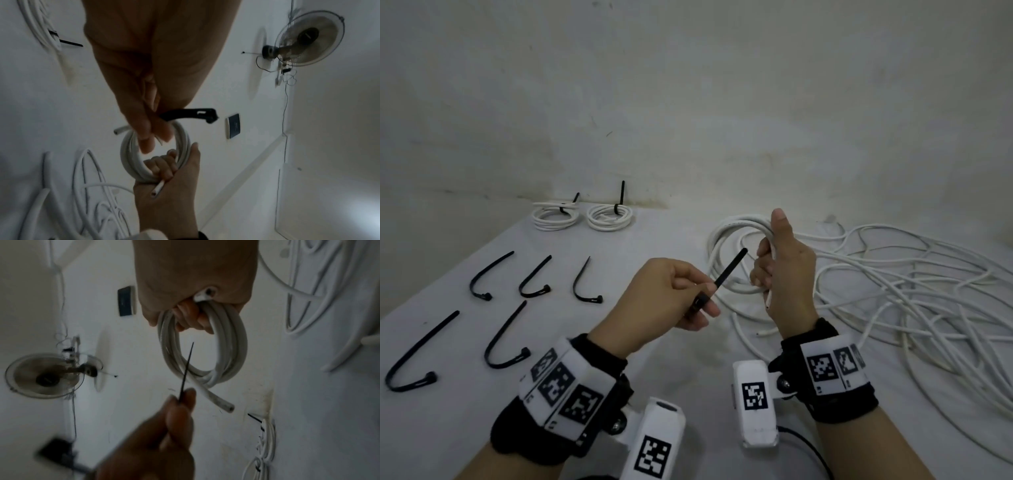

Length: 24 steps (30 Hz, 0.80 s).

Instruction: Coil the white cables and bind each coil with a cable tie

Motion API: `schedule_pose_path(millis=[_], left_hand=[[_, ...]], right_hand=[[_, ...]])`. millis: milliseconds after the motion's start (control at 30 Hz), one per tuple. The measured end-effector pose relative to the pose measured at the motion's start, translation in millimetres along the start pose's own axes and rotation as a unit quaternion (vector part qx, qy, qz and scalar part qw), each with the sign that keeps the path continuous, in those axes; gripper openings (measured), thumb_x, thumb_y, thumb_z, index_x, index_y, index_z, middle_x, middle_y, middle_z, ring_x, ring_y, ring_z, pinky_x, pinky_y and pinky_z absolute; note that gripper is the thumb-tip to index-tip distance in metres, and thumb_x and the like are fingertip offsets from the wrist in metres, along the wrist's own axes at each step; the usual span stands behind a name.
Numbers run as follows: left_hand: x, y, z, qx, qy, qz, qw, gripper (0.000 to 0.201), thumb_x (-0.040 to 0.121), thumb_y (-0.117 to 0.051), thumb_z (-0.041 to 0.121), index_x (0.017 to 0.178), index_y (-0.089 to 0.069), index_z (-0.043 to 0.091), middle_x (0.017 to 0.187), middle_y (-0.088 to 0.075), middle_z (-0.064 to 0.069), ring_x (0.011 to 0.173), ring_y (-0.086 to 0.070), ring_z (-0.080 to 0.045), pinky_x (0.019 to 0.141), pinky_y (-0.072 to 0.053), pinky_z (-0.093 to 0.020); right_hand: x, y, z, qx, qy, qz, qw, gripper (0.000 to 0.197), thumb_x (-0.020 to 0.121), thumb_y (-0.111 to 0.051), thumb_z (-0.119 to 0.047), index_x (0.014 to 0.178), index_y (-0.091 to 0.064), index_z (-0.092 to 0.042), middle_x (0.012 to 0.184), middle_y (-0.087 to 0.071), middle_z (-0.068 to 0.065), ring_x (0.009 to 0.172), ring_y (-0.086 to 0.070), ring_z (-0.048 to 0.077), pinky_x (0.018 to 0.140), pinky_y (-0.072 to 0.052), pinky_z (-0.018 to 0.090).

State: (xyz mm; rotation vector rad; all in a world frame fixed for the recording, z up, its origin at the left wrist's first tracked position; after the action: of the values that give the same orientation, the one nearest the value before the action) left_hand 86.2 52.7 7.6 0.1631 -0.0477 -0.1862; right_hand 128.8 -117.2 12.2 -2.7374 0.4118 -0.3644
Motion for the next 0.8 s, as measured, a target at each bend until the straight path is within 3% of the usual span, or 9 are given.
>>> schedule_pose_path(millis=[167,267,367,467,533,633,800], left_hand=[[10,-2,17,-0.086,-0.052,0.074,0.992,0.008,0.091,-0.059,0.004,0.089,-0.067,0.002,0.065,-0.071,-0.009,0.042,-0.057,-0.010,0.048,-0.053,-0.022],[13,-2,22,-0.084,-0.075,0.094,0.989,0.008,0.090,-0.060,0.005,0.085,-0.067,0.005,0.068,-0.071,-0.013,0.043,-0.059,-0.011,0.049,-0.053,-0.022],[15,-4,19,-0.095,-0.073,0.088,0.989,0.005,0.089,-0.061,0.004,0.088,-0.066,0.002,0.075,-0.071,-0.017,0.045,-0.061,-0.011,0.051,-0.052,-0.020],[15,-1,17,-0.098,-0.082,0.077,0.989,0.013,0.094,-0.052,0.002,0.096,-0.065,0.002,0.085,-0.071,-0.014,0.054,-0.066,-0.011,0.056,-0.054,-0.020],[14,3,21,-0.082,-0.101,0.062,0.990,0.021,0.093,-0.048,-0.005,0.099,-0.067,0.004,0.090,-0.072,-0.010,0.068,-0.070,-0.010,0.064,-0.054,-0.019],[8,7,32,-0.010,-0.149,0.042,0.988,0.025,0.086,-0.055,-0.009,0.094,-0.069,0.010,0.092,-0.074,-0.002,0.087,-0.070,-0.007,0.072,-0.051,-0.012],[0,5,49,0.055,-0.216,0.041,0.974,0.019,0.081,-0.071,0.010,0.098,-0.069,0.017,0.105,-0.067,0.003,0.077,-0.069,-0.006,0.068,-0.048,-0.011]], right_hand=[[-9,-13,-1,-0.034,0.009,-0.032,0.999,0.047,0.089,-0.057,-0.045,0.062,-0.061,-0.006,0.038,-0.026,-0.001,0.033,-0.025,0.012,0.038,-0.023,0.021],[-9,-17,1,-0.025,-0.011,-0.054,0.998,0.046,0.088,-0.059,-0.043,0.065,-0.056,-0.004,0.041,-0.024,-0.002,0.035,-0.022,0.012,0.040,-0.020,0.022],[-6,-16,-2,-0.039,0.004,-0.058,0.998,0.041,0.089,-0.062,-0.037,0.068,-0.054,-0.002,0.042,-0.024,-0.003,0.036,-0.022,0.012,0.040,-0.020,0.023],[-2,-10,-2,-0.052,0.021,-0.037,0.998,0.042,0.087,-0.065,-0.034,0.064,-0.057,0.000,0.041,-0.025,-0.003,0.036,-0.022,0.012,0.040,-0.021,0.022],[0,-4,-4,-0.063,0.030,-0.016,0.997,0.045,0.086,-0.066,-0.033,0.063,-0.058,0.004,0.041,-0.026,-0.002,0.037,-0.023,0.014,0.042,-0.021,0.024],[4,3,-7,-0.071,0.041,0.004,0.997,0.057,0.086,-0.067,-0.035,0.068,-0.049,0.016,0.043,-0.025,0.001,0.040,-0.023,0.016,0.044,-0.021,0.027],[2,3,-11,-0.092,0.063,0.001,0.994,0.057,0.086,-0.068,-0.033,0.064,-0.046,0.015,0.049,-0.027,0.006,0.043,-0.025,0.017,0.044,-0.022,0.026]])
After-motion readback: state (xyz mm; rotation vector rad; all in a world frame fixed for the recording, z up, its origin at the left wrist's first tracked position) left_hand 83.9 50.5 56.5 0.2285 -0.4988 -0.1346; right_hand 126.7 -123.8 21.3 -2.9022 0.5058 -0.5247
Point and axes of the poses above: each hand's wrist, its own x-axis towards the middle knuckle, its own y-axis out of the back of the hand, z = x × y, the point moved 10 cm from there along x, towards the middle knuckle
